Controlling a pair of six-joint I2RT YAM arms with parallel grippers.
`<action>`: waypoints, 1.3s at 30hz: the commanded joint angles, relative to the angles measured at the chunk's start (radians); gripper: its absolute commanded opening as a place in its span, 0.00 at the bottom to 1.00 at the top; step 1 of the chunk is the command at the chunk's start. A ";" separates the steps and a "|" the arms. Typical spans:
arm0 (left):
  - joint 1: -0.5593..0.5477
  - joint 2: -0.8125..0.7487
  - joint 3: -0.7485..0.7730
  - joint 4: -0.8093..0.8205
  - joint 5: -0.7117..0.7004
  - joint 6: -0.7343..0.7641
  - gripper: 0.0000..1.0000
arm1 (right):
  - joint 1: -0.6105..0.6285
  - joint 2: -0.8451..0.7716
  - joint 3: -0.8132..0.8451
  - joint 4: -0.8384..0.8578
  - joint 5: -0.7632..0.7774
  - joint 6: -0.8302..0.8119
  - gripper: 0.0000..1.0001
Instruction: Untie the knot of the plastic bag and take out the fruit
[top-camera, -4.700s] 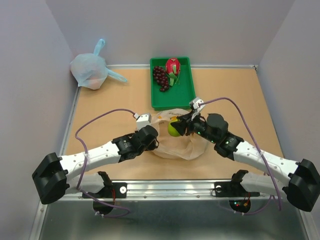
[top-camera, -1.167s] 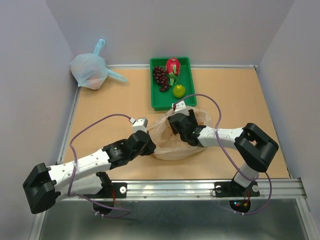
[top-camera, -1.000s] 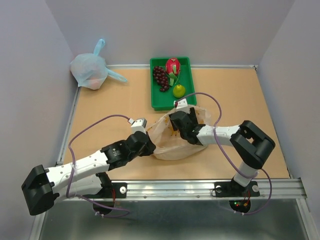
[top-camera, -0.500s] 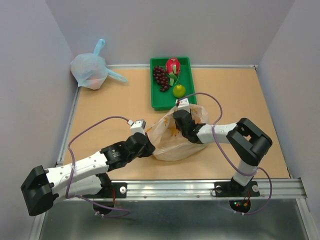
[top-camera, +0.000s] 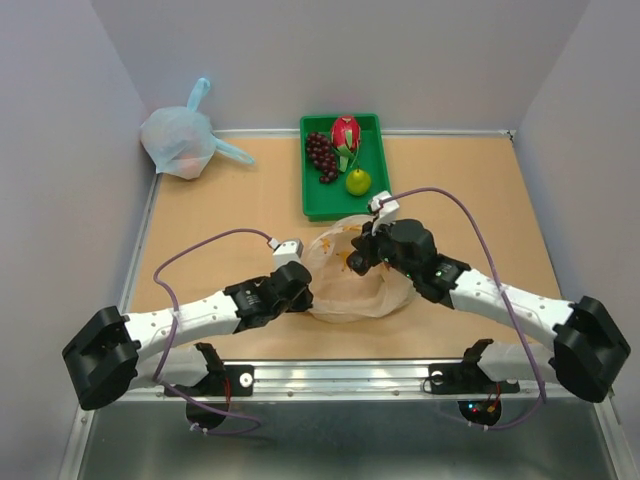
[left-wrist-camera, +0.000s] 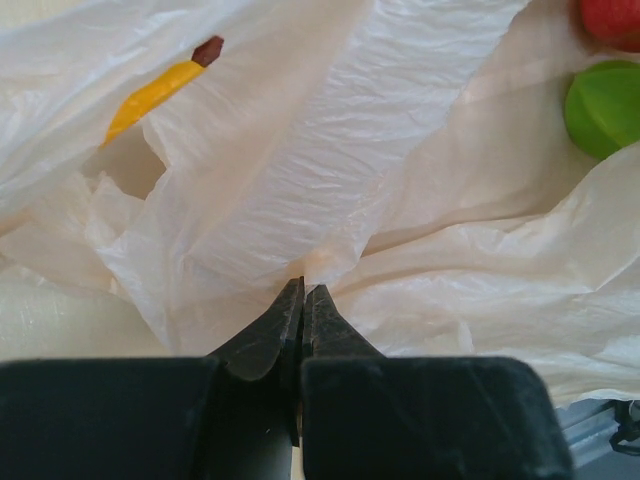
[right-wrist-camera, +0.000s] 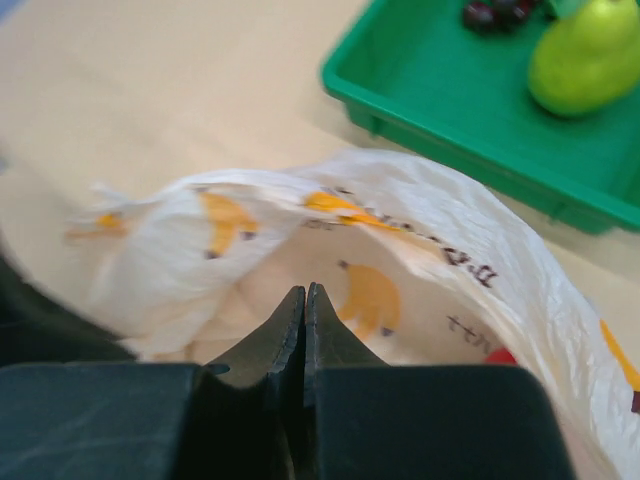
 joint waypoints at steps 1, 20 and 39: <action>-0.008 0.003 0.055 0.028 -0.040 0.027 0.09 | 0.009 -0.117 -0.002 -0.043 -0.224 -0.033 0.00; -0.048 -0.084 -0.051 0.014 0.100 -0.010 0.09 | -0.075 0.222 0.594 -0.072 0.055 -0.238 0.01; -0.051 -0.095 -0.071 0.015 0.094 -0.005 0.09 | -0.196 0.801 1.002 0.069 -0.019 -0.191 0.19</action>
